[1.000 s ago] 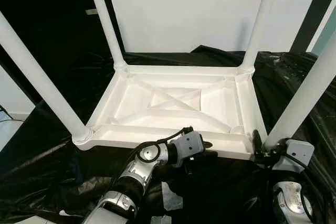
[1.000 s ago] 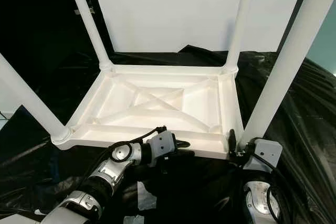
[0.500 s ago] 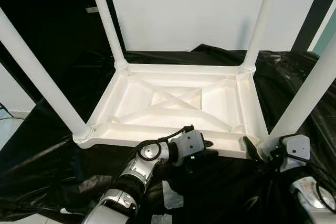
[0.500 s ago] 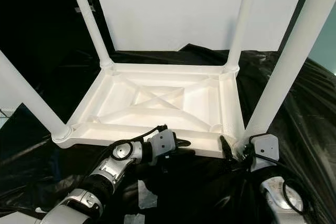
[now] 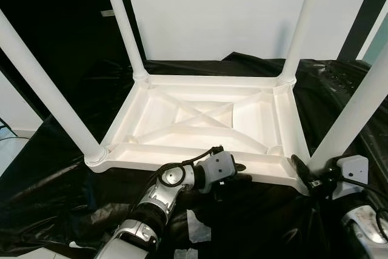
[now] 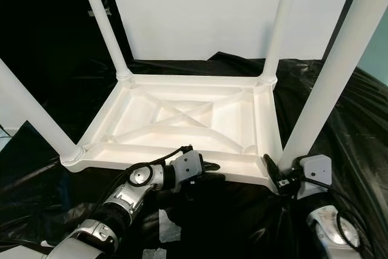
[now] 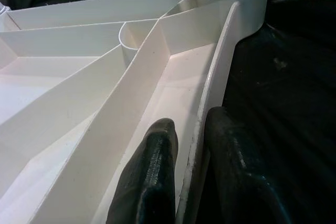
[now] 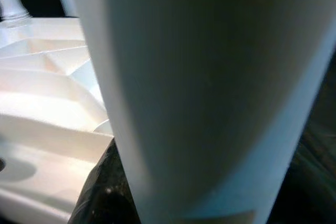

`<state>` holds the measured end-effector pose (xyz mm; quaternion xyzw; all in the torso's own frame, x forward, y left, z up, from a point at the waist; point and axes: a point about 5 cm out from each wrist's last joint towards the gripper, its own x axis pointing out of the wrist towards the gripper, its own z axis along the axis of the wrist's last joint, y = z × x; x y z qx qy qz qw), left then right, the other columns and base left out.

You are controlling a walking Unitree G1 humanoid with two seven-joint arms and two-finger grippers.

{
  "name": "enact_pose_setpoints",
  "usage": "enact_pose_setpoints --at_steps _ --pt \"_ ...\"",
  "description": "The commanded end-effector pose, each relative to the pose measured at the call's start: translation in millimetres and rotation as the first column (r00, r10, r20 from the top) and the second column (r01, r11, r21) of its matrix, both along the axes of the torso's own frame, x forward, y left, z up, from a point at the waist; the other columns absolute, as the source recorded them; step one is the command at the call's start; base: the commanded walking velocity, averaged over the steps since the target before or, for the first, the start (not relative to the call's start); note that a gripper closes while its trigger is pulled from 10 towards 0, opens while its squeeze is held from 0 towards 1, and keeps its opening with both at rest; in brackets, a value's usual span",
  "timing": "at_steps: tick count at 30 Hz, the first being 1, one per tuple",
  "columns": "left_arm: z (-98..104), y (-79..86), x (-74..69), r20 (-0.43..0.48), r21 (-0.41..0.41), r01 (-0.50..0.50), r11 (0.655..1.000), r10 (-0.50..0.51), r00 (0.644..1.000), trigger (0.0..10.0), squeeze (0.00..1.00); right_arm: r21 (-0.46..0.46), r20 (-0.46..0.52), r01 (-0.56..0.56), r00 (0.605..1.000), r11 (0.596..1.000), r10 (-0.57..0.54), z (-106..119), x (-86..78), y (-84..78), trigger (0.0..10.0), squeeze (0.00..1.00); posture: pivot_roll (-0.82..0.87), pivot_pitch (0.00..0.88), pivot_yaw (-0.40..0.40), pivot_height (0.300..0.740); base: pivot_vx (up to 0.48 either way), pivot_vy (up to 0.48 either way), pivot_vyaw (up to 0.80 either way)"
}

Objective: Building children table

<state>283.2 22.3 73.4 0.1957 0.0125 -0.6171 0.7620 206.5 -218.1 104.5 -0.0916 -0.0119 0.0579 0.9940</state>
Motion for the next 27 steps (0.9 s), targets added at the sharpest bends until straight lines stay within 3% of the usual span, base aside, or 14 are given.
enact_pose_setpoints --at_steps 1,2,8,9,12,18,19,20,21,22,23,27 --pt "-34 8.4 -9.8 -0.093 0.088 -0.139 0.986 0.147 0.985 10.0 0.0 0.015 -0.115 0.005 0.993 1.0 -0.004 -24 -5.6 18.4 0.0 0.0 -0.08 0.0 0.05 0.74 0.0 0.0 0.0" --pt "-34 8.6 -9.6 -0.092 0.089 -0.138 0.986 0.146 0.985 10.0 0.0 0.072 -0.139 0.111 0.985 0.991 -0.1 -32 -6.0 22.9 0.0 0.0 -0.08 0.0 0.052 0.74 0.0 0.0 0.0" --pt "-34 9.0 -9.1 -0.09 0.092 -0.135 0.987 0.143 0.986 10.0 0.0 0.103 -0.131 0.283 0.954 0.953 -0.27 -34 -0.1 26.8 0.0 0.0 -0.08 0.0 0.057 0.74 0.0 0.0 0.0" --pt "-34 9.0 -8.9 -0.09 0.093 -0.133 0.987 0.141 0.986 10.0 0.0 0.091 -0.053 0.285 0.958 0.954 -0.281 -25 4.8 32.4 0.0 0.0 -0.08 0.0 0.061 0.74 0.0 0.0 0.0" --pt "-33 8.7 -8.8 -0.088 0.095 -0.128 0.987 0.136 0.987 10.0 0.0 0.081 -0.014 0.257 0.966 0.963 -0.257 -18 10.0 36.6 0.0 0.0 -0.08 0.0 0.058 0.74 0.0 0.0 0.0" --pt "-32 9.3 -7.1 -0.084 0.094 -0.135 0.986 0.143 0.986 10.0 0.0 0.066 -0.02 0.254 0.967 0.965 -0.253 -16 16.1 34.7 0.0 0.0 -0.07 0.0 0.052 0.74 0.0 0.0 0.0" --pt "-32 9.6 -7.1 -0.084 0.093 -0.137 0.986 0.145 0.986 10.0 0.0 0.06 -0.021 0.246 0.969 0.967 -0.245 -16 17.0 35.2 7.6 0.0 -0.07 0.0 0.052 0.74 0.0 0.0 0.0" --pt "-33 10.0 -7.5 -0.085 0.093 -0.139 0.986 0.147 0.985 10.0 0.0 0.051 -0.023 0.232 0.973 0.971 -0.231 -16 18.1 35.6 10.0 0.0 -0.07 0.0 0.05 0.74 0.0 0.0 0.0" --pt "-33 10.0 -7.5 -0.085 0.093 -0.139 0.986 0.147 0.985 10.0 0.0 0.051 -0.023 0.232 0.973 0.971 -0.231 -16 18.1 35.6 10.0 0.0 -0.07 0.0 0.05 0.74 0.0 0.0 0.0" --pt "-33 10.3 -7.9 -0.087 0.093 -0.14 0.986 0.148 0.985 10.0 0.0 0.045 -0.025 0.22 0.975 0.975 -0.219 -16 18.8 36.1 10.0 0.17 -0.07 0.0 0.05 0.74 0.0 0.0 0.0" --pt "-34 10.4 -8.3 -0.088 0.093 -0.142 0.985 0.15 0.985 10.0 0.0 0.047 -0.025 0.203 0.979 0.978 -0.202 -15 19.5 36.6 10.0 1.0 -0.07 0.0 0.048 0.74 0.0 0.0 0.0" --pt "-34 9.8 -8.3 -0.091 0.092 -0.146 0.985 0.154 0.984 10.0 0.0 0.033 -0.029 0.077 0.997 0.996 -0.077 -13 19.0 36.9 10.0 0.98 -0.08 0.0 0.05 0.74 0.0 0.0 0.0"
